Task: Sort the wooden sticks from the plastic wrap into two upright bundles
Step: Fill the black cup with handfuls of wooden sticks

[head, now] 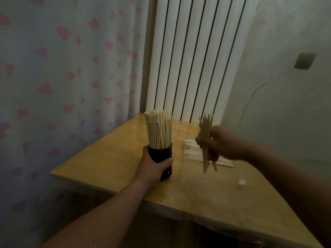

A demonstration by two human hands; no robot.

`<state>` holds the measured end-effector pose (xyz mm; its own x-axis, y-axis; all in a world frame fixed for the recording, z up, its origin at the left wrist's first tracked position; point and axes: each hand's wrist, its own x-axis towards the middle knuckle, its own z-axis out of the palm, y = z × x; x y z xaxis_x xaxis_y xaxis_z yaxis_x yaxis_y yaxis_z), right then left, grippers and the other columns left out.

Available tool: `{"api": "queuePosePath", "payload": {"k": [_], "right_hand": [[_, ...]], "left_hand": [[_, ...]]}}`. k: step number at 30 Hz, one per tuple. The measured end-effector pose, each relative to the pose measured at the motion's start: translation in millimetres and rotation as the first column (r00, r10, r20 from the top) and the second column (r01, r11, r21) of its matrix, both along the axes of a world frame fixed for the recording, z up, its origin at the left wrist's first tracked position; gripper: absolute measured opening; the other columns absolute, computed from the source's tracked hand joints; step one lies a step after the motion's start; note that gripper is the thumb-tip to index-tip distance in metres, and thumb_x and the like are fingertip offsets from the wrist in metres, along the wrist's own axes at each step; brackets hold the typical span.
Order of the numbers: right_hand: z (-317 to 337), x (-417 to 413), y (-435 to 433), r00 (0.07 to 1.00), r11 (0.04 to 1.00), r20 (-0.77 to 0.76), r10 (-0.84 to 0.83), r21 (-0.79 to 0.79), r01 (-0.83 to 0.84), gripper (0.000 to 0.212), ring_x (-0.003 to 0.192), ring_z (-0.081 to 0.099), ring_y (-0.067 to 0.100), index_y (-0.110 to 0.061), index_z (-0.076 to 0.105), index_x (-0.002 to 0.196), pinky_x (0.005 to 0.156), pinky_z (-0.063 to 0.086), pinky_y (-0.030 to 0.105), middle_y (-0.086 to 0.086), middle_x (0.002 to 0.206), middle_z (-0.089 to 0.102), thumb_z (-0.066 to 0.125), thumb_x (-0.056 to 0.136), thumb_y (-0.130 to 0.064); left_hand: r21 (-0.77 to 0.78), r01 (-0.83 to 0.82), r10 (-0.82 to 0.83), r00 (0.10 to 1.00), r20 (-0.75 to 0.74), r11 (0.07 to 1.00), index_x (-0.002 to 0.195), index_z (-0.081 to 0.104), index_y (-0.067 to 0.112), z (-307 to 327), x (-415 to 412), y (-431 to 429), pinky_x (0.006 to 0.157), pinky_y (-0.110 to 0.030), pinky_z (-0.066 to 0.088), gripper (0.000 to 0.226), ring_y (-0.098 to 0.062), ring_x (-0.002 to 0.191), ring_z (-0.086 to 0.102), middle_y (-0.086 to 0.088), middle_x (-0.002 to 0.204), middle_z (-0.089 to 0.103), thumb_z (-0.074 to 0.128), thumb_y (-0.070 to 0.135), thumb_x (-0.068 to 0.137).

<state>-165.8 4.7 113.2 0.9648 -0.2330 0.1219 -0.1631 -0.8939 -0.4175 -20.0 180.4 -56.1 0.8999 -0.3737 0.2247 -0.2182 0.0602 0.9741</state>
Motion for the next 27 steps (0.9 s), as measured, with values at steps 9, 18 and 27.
{"api": "queuePosePath", "payload": {"k": [9, 18, 27], "right_hand": [[60.3, 41.3, 42.1, 0.931, 0.798, 0.347, 0.111, 0.528, -0.291, 0.032, 0.076, 0.074, 0.03, 0.003, 0.063, 0.115, 0.064, 0.063, 0.032, 0.021, 0.097, 0.074, 0.054, 0.11, -0.026], [43.4, 75.4, 43.4, 0.95, 0.843, 0.312, 0.032, 0.502, -0.193, 0.024, 0.068, 0.07, 0.024, 0.0, 0.063, 0.115, 0.06, 0.059, 0.033, 0.02, 0.098, 0.075, 0.052, 0.11, -0.02], [38.3, 82.0, 48.4, 0.926, 0.859, 0.378, 0.017, 0.467, -0.207, 0.029, 0.064, 0.062, 0.022, 0.001, 0.065, 0.108, 0.053, 0.049, 0.027, 0.015, 0.09, 0.072, 0.048, 0.109, -0.021]], "left_hand": [[0.01, 0.014, -0.014, 1.0, 0.017, 1.0, 0.14, 0.042, 0.035, -0.8, 0.5, 1.1, 0.104, -0.045, 0.056, 0.08, -0.016, 0.118, 0.064, 0.013, 0.128, 0.063, 0.093, 0.035, 0.078], [0.013, 0.009, -0.009, 1.0, 0.004, 1.0, 0.143, 0.041, 0.035, -2.1, 3.6, 1.1, 0.105, -0.044, 0.056, 0.085, -0.015, 0.121, 0.063, 0.015, 0.128, 0.063, 0.093, 0.037, 0.077], [0.037, 0.013, -0.015, 0.999, 0.031, 0.999, 0.146, 0.038, 0.036, -3.1, 2.3, 1.4, 0.102, -0.038, 0.055, 0.087, -0.014, 0.123, 0.061, 0.017, 0.13, 0.061, 0.092, 0.038, 0.078]]}}
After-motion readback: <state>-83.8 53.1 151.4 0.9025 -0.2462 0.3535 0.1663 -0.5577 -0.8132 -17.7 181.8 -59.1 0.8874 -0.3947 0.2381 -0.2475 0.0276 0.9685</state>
